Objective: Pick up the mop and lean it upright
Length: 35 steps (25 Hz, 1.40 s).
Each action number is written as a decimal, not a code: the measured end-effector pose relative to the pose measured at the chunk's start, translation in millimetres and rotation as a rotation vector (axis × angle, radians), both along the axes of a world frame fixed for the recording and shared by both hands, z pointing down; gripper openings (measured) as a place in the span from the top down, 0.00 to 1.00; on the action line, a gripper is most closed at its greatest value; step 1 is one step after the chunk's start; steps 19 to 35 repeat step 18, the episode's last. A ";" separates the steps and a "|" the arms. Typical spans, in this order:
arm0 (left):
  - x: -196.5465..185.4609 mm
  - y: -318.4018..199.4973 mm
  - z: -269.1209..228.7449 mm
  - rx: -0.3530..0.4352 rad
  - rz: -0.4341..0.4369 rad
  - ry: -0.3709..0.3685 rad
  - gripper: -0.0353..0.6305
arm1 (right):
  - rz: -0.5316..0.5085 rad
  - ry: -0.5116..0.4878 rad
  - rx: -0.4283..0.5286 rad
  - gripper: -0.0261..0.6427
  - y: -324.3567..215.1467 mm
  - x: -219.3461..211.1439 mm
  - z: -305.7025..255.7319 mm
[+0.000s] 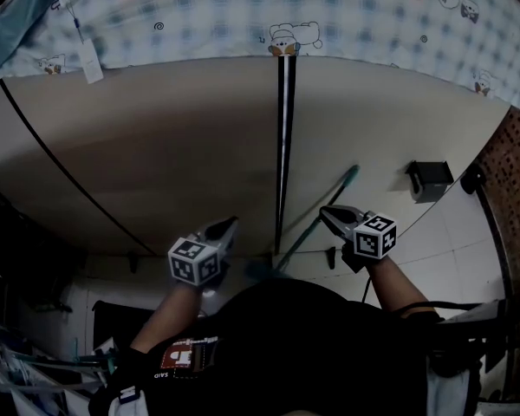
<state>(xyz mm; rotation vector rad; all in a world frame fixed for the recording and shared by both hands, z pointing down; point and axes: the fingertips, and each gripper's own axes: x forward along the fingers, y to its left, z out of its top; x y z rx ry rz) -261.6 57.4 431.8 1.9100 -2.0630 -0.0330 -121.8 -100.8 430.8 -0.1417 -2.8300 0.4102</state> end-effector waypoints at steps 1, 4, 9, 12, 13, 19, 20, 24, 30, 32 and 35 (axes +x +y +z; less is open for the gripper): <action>-2.2 1.0 -0.5 0.003 0.004 0.000 0.94 | 0.004 0.003 0.005 0.94 0.3 -1.2 -1.0; -7.9 4.2 -1.3 0.008 0.011 0.009 0.94 | 0.012 0.009 0.016 0.94 1.4 -5.0 -3.9; -14.6 10.4 1.2 -0.002 0.025 0.019 0.94 | 0.010 0.013 0.023 0.94 10.2 -13.5 -6.1; -19.1 15.1 0.5 -0.004 0.035 0.020 0.94 | 0.010 0.018 0.030 0.94 16.4 -19.7 -5.2; -21.1 18.1 0.2 -0.004 0.034 0.021 0.94 | 0.007 0.021 0.032 0.94 18.6 -22.6 -4.4; -33.7 42.6 0.2 0.010 -0.025 0.035 0.94 | -0.053 0.041 0.049 0.94 31.9 -45.7 -3.9; -33.7 42.6 0.2 0.010 -0.025 0.035 0.94 | -0.053 0.041 0.049 0.94 31.9 -45.7 -3.9; -33.7 42.6 0.2 0.010 -0.025 0.035 0.94 | -0.053 0.041 0.049 0.94 31.9 -45.7 -3.9; -33.7 42.6 0.2 0.010 -0.025 0.035 0.94 | -0.053 0.041 0.049 0.94 31.9 -45.7 -3.9; -33.7 42.6 0.2 0.010 -0.025 0.035 0.94 | -0.053 0.041 0.049 0.94 31.9 -45.7 -3.9; -33.7 42.6 0.2 0.010 -0.025 0.035 0.94 | -0.053 0.041 0.049 0.94 31.9 -45.7 -3.9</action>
